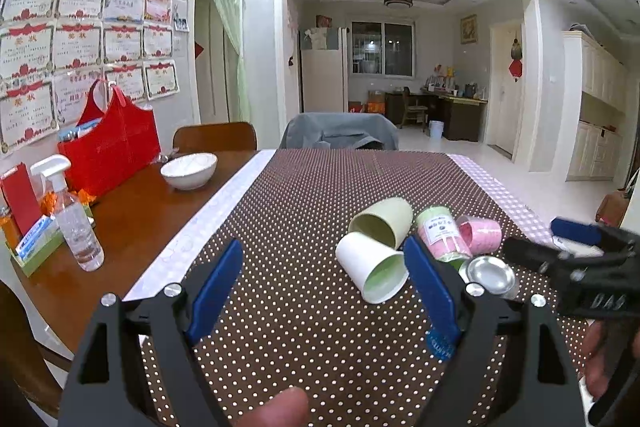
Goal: Flip cup upside down
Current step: 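Set the upright can on the table and open the right gripper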
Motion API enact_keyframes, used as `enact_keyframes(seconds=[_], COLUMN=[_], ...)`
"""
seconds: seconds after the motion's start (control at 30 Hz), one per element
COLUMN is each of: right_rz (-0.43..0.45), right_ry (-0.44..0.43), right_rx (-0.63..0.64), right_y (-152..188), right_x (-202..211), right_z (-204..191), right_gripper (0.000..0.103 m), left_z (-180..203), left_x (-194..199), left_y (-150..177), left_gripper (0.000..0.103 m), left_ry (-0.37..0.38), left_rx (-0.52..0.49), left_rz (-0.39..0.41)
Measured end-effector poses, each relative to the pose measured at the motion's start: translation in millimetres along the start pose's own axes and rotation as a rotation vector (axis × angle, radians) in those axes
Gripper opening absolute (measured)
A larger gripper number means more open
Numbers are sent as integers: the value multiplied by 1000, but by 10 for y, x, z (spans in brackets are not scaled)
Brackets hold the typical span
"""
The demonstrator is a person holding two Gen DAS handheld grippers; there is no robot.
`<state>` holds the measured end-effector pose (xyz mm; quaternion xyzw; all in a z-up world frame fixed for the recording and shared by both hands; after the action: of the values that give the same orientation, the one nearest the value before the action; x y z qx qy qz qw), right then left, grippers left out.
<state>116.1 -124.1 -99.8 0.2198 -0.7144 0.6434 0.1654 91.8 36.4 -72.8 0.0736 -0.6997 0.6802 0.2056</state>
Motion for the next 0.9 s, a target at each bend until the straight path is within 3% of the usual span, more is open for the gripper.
enact_keyframes(seconds=[0.23,0.57,0.9], right_rz=[119,234,272], right_ry=[97,198,211], right_rx=[-27,-27,-22], right_y=[-206,-232,-183], right_x=[329,584,728], right_z=[163,257,213], right_gripper=[97,97,97], left_z=[162,395,490], left_x=[138,340,392], left_y=[-179,-367,-374], left_gripper=[82,84,84], left_ry=[-16,-11,-7], left_rx=[-39,-78,-83], left_rz=[41,100,113])
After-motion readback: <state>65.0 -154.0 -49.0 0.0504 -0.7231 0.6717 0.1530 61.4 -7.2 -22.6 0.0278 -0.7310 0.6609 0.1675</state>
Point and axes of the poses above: each gripper's, at about its wrist camera, not at the fingertips, and x roughly against the way its jaws point, z to its right, y to its underside, the point moved 4 cm from there along -x, roughly the way its jaws point, and after that the axes turned 7 degrees about y, right-handed, at the moved point
